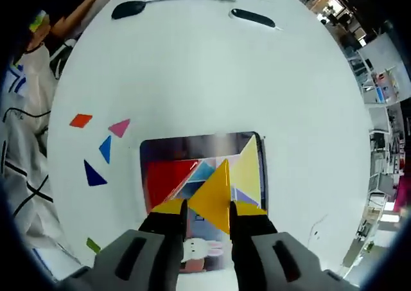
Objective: Pick up the tangram pieces one by one and place each piece onto its matching region on the pattern sheet, fitting the shapes together until the outline on the sheet is completely filled by the tangram pieces
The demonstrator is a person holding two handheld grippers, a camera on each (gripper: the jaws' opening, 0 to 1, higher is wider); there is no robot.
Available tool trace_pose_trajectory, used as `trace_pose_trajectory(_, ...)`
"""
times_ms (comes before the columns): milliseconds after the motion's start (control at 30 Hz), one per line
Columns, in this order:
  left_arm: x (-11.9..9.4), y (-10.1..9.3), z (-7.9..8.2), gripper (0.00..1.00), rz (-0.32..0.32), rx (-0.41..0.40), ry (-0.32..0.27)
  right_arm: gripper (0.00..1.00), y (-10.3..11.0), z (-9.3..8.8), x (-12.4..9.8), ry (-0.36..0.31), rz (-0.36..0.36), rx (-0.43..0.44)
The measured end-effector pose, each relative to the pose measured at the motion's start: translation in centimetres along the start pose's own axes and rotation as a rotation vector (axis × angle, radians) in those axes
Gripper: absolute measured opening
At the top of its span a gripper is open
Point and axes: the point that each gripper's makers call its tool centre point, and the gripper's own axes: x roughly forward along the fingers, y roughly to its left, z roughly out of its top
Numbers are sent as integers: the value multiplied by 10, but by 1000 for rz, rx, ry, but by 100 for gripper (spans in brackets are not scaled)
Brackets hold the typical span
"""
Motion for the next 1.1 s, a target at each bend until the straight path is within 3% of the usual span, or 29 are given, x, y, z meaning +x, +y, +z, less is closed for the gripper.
trace_pose_trajectory(167, -3, 2, -1, 29, -1, -2, -3, 28, -23, 14, 10, 2, -45, 6)
trace_pose_trajectory(300, -8, 3, 2, 29, 5, -6, -17, 28, -27, 24, 11, 0, -42, -1)
trace_pose_trajectory(500, -11, 8, 5, 29, 21, -5, -30, 28, -32, 17, 13, 58, -50, -43)
trace_pose_trajectory(1100, -14, 13, 7, 28, 43, 9, -36, 28, -35, 11, 24, 68, -51, -23)
